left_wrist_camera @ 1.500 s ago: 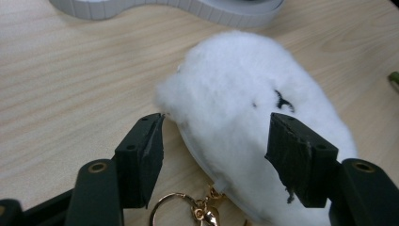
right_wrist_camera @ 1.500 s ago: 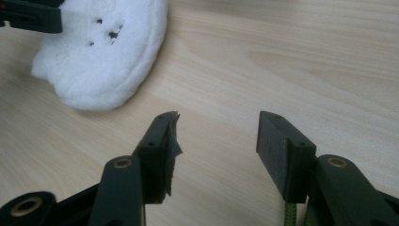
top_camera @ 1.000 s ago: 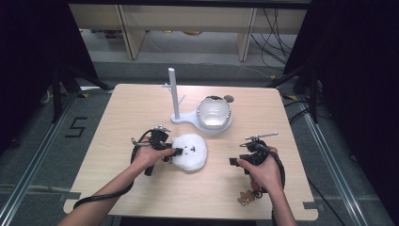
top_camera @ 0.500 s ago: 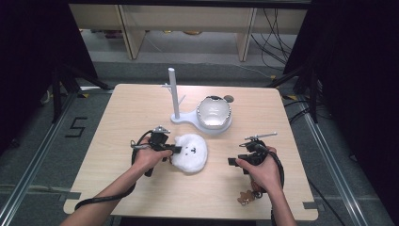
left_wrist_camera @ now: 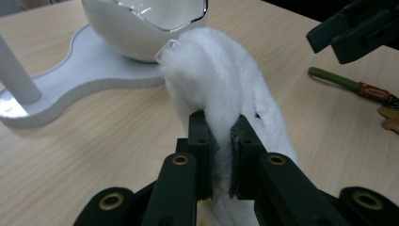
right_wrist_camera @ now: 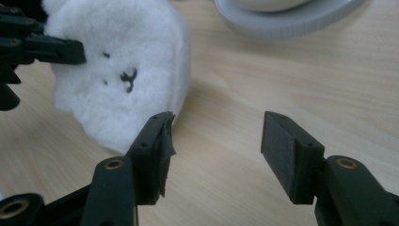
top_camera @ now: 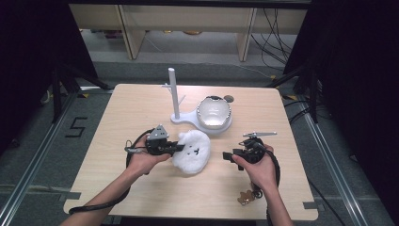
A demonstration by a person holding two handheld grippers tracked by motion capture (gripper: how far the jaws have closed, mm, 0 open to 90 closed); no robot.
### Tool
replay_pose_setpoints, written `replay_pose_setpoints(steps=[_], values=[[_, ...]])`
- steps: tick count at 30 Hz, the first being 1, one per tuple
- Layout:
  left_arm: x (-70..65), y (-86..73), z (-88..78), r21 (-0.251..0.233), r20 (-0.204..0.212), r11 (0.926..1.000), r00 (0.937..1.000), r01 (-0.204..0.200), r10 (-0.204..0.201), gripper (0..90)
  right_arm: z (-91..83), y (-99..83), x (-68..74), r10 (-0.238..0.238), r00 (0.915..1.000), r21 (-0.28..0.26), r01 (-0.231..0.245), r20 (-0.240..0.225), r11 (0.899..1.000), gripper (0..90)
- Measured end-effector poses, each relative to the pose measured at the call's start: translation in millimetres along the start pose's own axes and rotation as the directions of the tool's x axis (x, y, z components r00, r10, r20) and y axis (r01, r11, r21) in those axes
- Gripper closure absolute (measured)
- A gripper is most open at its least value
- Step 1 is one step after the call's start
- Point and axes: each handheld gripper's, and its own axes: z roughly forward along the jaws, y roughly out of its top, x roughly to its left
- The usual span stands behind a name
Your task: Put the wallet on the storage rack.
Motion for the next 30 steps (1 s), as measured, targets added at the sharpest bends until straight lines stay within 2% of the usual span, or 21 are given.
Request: replay_pose_setpoints(steps=[1,2,3,4,5,6,8,9,10,11,13,14,15,19,21,22,23,24,25,28,30], values=[[0.8,2.6,-0.5,-0.022,0.007,0.9987,0.9989,-0.046,0.046,81.4,-0.2,1.0,1.5,0.001,0.9998,-0.008,-0.001,-0.02,1.0,44.3],[0.8,2.6,-0.5,-0.022,0.007,0.9987,0.9989,-0.046,0.046,81.4,-0.2,1.0,1.5,0.001,0.9998,-0.008,-0.001,-0.02,1.0,44.3],[-2.4,6.6,-2.2,-0.047,0.021,0.9966,0.9974,-0.068,0.069,81.4,1.0,3.5,1.9,-0.027,0.9985,-0.048,0.024,-0.047,0.999,43.6],[-2.4,6.6,-2.2,-0.047,0.021,0.9966,0.9974,-0.068,0.069,81.4,1.0,3.5,1.9,-0.027,0.9985,-0.048,0.024,-0.047,0.999,43.6],[-6.6,10.1,-3.9,-0.058,0.025,0.9951,0.9964,-0.079,0.081,81.4,2.5,6.1,2.7,-0.053,0.997,-0.085,0.048,-0.058,0.995,43.0],[-6.6,10.1,-3.9,-0.058,0.025,0.9951,0.9964,-0.079,0.081,81.4,2.5,6.1,2.7,-0.053,0.997,-0.085,0.048,-0.058,0.995,43.0],[-12.7,14.4,-4.2,-0.075,0.04,0.9927,0.9944,-0.094,0.098,81.3,3.7,9.6,6.7,-0.047,0.9944,-0.117,0.036,-0.095,0.992,42.5],[-14.3,15.8,-4.2,-0.076,0.046,0.9921,0.9936,-0.1,0.103,81.3,3.5,10.3,9.6,-0.026,0.9928,-0.118,0.012,-0.117,0.993,42.3],[-14.3,15.8,-4.2,-0.076,0.046,0.9921,0.9936,-0.1,0.103,81.3,3.5,10.3,9.6,-0.026,0.9928,-0.118,0.012,-0.117,0.993,42.3],[-16.3,17.2,-4.0,-0.079,0.051,0.9914,0.9928,-0.105,0.109,81.3,5.6,11.9,7.8,-0.058,0.9931,-0.133,0.044,-0.102,0.99,42.0],[-19.8,19.7,-3.4,-0.082,0.058,0.9899,0.9911,-0.115,0.12,81.3,6.8,14.3,12.8,-0.054,0.9911,-0.128,0.039,-0.121,0.991,41.5],[-19.8,19.7,-3.4,-0.082,0.058,0.9899,0.9911,-0.115,0.12,81.3,7.9,15.3,12.0,-0.075,0.9892,-0.134,0.058,-0.126,0.989,41.5],[-21.7,20.7,-2.2,-0.09,0.075,0.9886,0.989,-0.121,0.128,81.3,8.7,15.7,14.3,-0.058,0.9892,-0.127,0.041,-0.134,0.991,41.4],[-26.4,22.2,-1.4,-0.091,0.086,0.9858,0.985,-0.141,0.149,81.2,13.5,18.9,13.0,-0.087,0.9861,-0.132,0.068,-0.142,0.989,41.3],[-27.3,22.5,-1.2,-0.094,0.092,0.9854,0.9843,-0.142,0.151,81.2,13.6,19.5,13.1,-0.08,0.9848,-0.129,0.06,-0.154,0.99,41.6],[-28.1,23.2,-1.1,-0.095,0.098,0.9843,0.9827,-0.148,0.157,81.2,15.2,20.2,12.5,-0.073,0.9761,-0.132,0.047,-0.205,0.99,49.7],[-28.2,23.4,-1.0,-0.103,0.102,0.9837,0.9822,-0.147,0.158,81.1,14.6,20.4,12.6,-0.075,0.9712,-0.127,0.047,-0.226,0.991,53.4],[-28.4,23.6,-1.9,-0.098,0.096,0.9844,0.9832,-0.146,0.155,81.1,15.2,20.6,12.1,-0.101,0.9747,-0.133,0.075,-0.199,0.988,58.4],[-27.6,23.5,-2.3,-0.095,0.092,0.984,0.983,-0.15,0.159,81.0,13.0,20.9,11.9,-0.12,0.9714,-0.133,0.094,-0.205,0.987,62.5],[-25.9,22.8,-2.8,-0.092,0.092,0.9854,0.9843,-0.143,0.151,80.8,11.0,20.8,12.4,-0.117,0.9691,-0.125,0.091,-0.217,0.988,68.7],[-25.0,22.1,-2.1,-0.09,0.09,0.9867,0.9856,-0.135,0.143,80.5,8.8,21.2,13.6,-0.138,0.9681,-0.119,0.115,-0.209,0.986,73.9]])
